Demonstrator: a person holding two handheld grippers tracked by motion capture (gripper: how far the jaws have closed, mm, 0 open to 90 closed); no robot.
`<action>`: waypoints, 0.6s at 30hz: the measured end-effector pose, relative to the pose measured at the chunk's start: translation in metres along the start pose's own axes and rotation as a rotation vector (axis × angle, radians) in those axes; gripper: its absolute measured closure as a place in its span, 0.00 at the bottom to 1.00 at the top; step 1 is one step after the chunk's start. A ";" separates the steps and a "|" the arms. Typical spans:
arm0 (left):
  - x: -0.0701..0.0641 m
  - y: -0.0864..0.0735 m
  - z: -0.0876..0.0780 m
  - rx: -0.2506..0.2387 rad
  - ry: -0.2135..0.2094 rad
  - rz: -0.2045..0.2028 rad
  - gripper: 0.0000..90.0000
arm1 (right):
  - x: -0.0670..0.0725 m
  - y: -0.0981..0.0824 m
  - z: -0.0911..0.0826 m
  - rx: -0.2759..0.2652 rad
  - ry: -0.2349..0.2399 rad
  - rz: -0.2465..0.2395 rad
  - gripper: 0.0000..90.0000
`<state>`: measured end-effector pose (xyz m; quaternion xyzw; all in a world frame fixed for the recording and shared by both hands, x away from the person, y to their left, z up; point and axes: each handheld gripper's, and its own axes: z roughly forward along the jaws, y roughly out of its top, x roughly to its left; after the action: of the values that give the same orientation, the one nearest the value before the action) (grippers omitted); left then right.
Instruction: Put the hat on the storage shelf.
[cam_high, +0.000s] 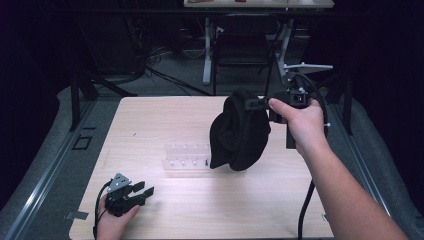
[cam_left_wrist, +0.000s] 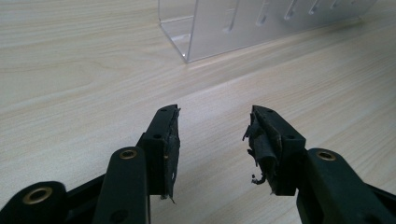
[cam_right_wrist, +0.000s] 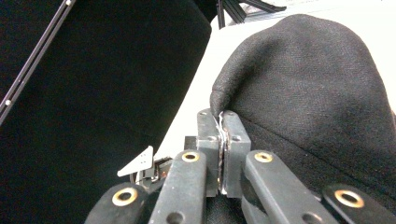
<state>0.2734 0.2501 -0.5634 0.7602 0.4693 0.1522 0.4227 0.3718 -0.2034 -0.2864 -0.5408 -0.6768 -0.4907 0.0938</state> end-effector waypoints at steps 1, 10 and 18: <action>0.000 0.000 0.000 0.000 -0.001 -0.001 0.59 | 0.000 0.000 0.001 -0.003 0.001 0.001 0.98; 0.000 0.000 0.000 -0.004 0.000 0.001 0.59 | -0.001 0.005 0.012 -0.006 -0.005 0.008 0.98; 0.000 0.000 0.000 -0.007 -0.001 0.000 0.59 | 0.001 0.005 0.020 0.000 -0.011 0.008 0.98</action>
<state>0.2737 0.2500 -0.5630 0.7589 0.4686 0.1533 0.4254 0.3838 -0.1879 -0.2930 -0.5461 -0.6752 -0.4873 0.0920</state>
